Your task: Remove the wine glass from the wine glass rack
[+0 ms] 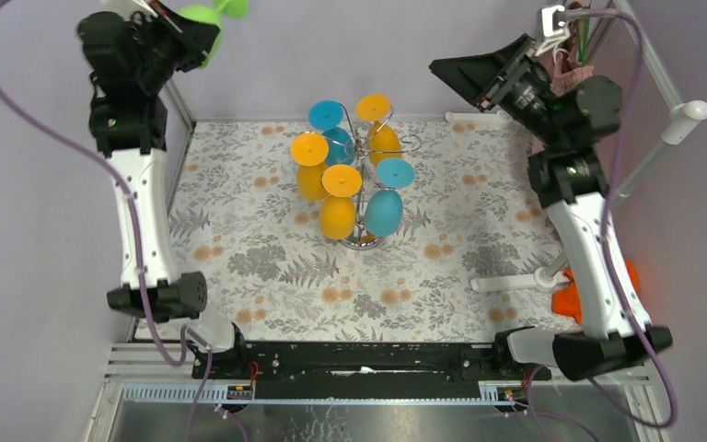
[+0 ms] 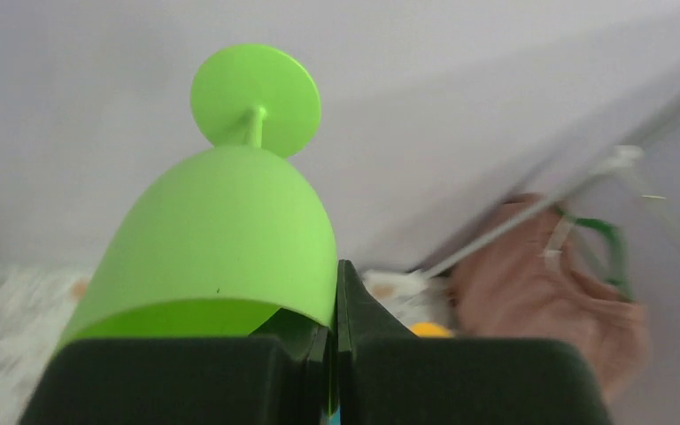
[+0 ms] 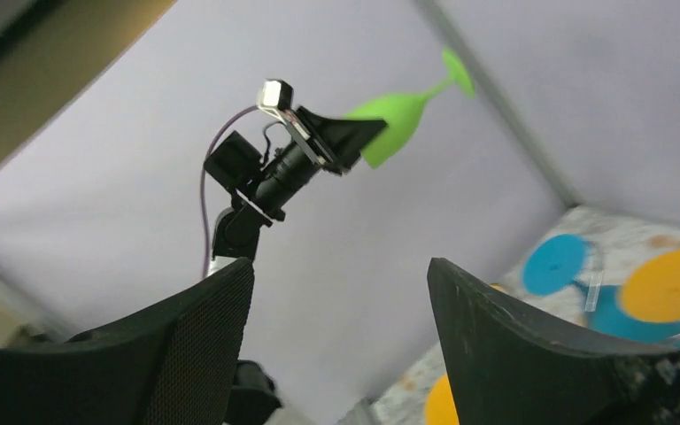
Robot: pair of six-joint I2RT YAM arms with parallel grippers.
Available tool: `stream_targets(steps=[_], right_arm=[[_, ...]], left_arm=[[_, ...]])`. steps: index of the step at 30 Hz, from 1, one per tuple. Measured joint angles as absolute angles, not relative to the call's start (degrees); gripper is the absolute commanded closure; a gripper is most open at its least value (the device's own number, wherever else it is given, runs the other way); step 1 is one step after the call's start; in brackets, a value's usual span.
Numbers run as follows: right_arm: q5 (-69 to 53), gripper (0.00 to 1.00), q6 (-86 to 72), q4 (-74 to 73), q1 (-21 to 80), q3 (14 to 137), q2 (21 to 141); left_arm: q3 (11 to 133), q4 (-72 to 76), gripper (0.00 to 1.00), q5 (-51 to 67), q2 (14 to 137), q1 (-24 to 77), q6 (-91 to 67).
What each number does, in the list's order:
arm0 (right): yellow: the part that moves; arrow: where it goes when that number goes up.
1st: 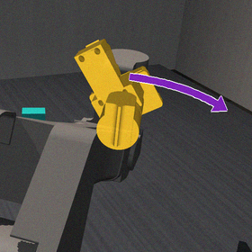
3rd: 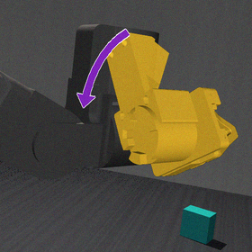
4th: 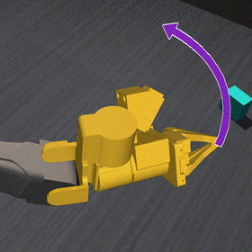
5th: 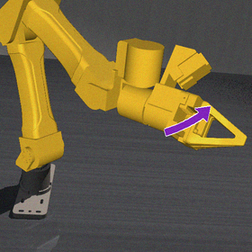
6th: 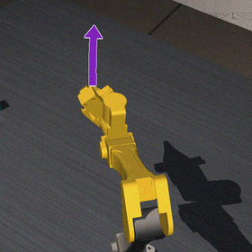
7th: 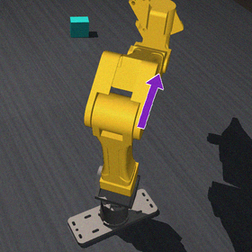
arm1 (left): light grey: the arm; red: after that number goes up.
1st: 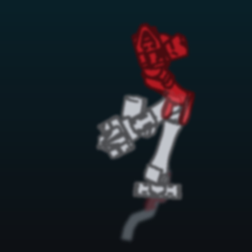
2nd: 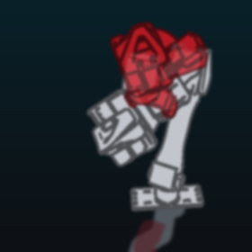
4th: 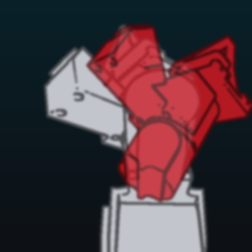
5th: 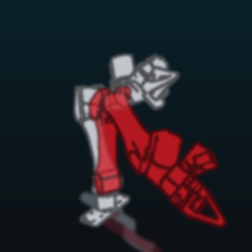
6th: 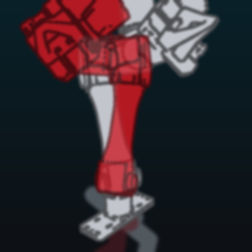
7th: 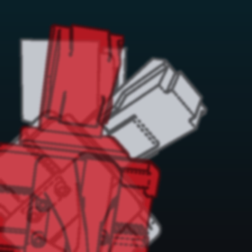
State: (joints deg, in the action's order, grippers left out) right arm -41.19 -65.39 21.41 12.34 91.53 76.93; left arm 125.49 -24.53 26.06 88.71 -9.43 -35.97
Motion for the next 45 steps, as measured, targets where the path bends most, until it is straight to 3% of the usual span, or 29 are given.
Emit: stream_targets(steps=[6,13,21,30,45], right_arm=[[-30.2,0.20,-44.0,-3.3,12.5,97.3,68.1],[-23.4,0.21,-34.9,-14.0,12.5,96.5,67.0],[-21.6,0.22,-33.4,-16.3,12.5,90.7,70.5],[-21.7,0.22,-33.8,-14.3,12.5,88.2,70.8],[-21.7,0.23,-33.9,-13.9,12.5,86.8,71.3]], left_arm=[[129.9,-44.2,1.00,15.8,104.7,-9.5,-29.7],[133.1,-58.3,1.00,9.9,118.0,-9.4,-25.6],[139.0,-65.7,1.00,0.8,123.1,-9.4,-21.1],[135.5,-69.8,1.00,-6.6,125.7,-9.5,-17.8],[130.6,-68.9,1.00,2.1,130.1,-11.8,-17.7]])
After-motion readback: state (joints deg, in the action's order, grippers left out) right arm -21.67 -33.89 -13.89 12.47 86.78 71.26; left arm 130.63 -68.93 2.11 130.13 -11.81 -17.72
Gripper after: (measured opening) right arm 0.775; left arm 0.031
